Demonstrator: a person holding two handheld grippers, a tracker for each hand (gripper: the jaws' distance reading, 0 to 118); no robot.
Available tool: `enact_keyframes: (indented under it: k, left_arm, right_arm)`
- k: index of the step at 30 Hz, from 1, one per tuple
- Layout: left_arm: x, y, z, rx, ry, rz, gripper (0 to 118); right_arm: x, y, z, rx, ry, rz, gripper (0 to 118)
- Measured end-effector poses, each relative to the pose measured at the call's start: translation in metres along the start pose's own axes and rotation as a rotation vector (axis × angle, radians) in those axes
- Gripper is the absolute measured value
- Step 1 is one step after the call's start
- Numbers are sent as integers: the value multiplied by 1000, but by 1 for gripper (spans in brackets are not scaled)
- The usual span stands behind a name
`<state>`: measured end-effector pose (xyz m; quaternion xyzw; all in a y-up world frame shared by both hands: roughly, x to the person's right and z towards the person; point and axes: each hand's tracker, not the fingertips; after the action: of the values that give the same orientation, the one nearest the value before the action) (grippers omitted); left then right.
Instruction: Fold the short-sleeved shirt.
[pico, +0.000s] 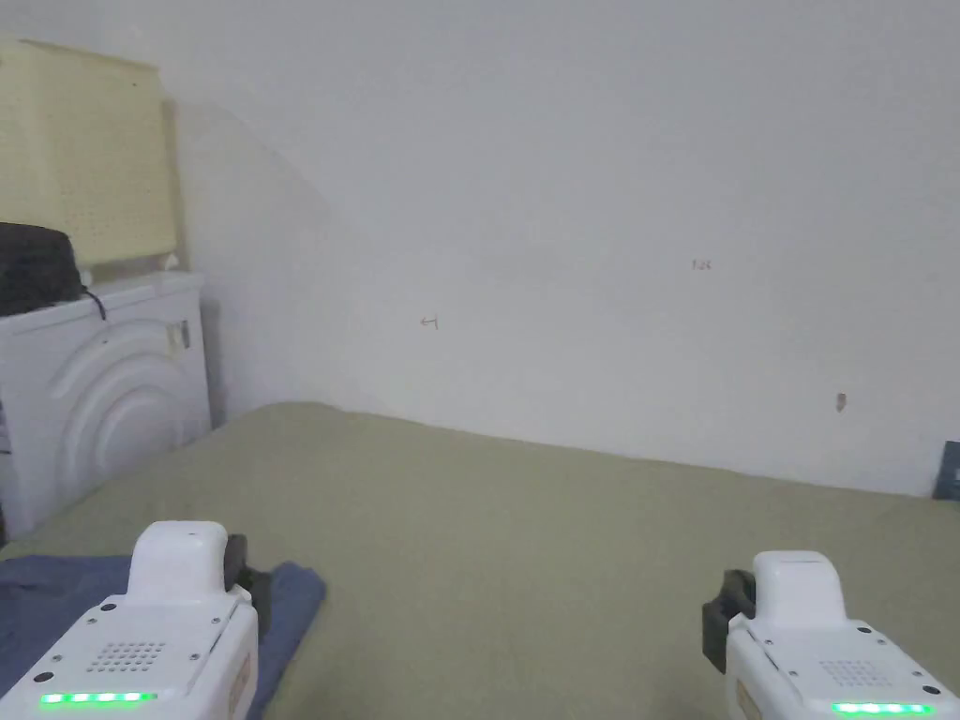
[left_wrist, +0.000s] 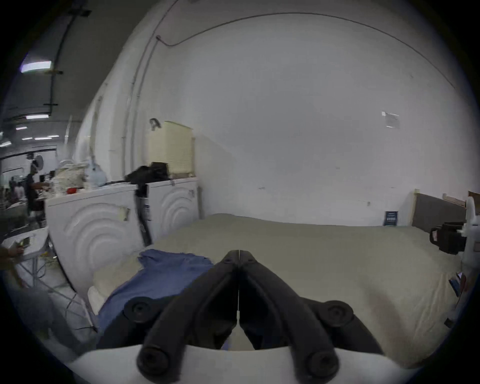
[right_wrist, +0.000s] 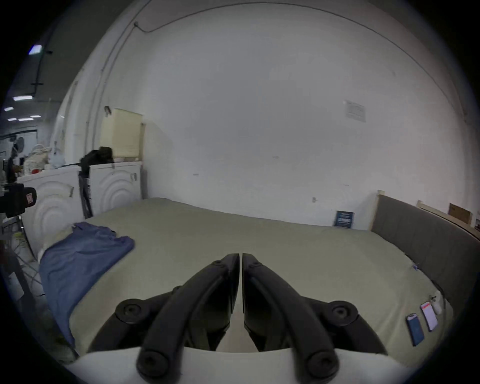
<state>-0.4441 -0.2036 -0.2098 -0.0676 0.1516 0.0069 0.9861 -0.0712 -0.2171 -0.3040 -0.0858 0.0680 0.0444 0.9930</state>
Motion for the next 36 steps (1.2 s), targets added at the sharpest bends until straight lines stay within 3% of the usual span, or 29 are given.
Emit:
enact_keyframes:
  k: [6, 12, 23, 29, 33, 36]
  left_arm:
    - [-70, -6, 24, -26, 142, 31, 0]
    - [-103, -15, 49, -40, 223, 40, 0]
    - [-119, -22, 24, -106, 250, 44, 0]
    - [-122, 6, -72, -202, 175, -17, 0]
    - [-123, 31, -186, -568, 39, -80, 0]
    - [-123, 13, -276, -804, -85, -46, 0]
  right_arm:
    - [-81, 7, -15, 6, 161, -10, 9]
    - [-143, 12, -19, 12, 289, -10, 9]
    - [-173, 5, -44, 6, 342, 13, 9]
    - [-172, -1, -69, 2, 340, 32, 9]
    - [-171, -10, -96, -10, 325, 46, 9]
    - [-170, -20, -117, -34, 319, 54, 9]
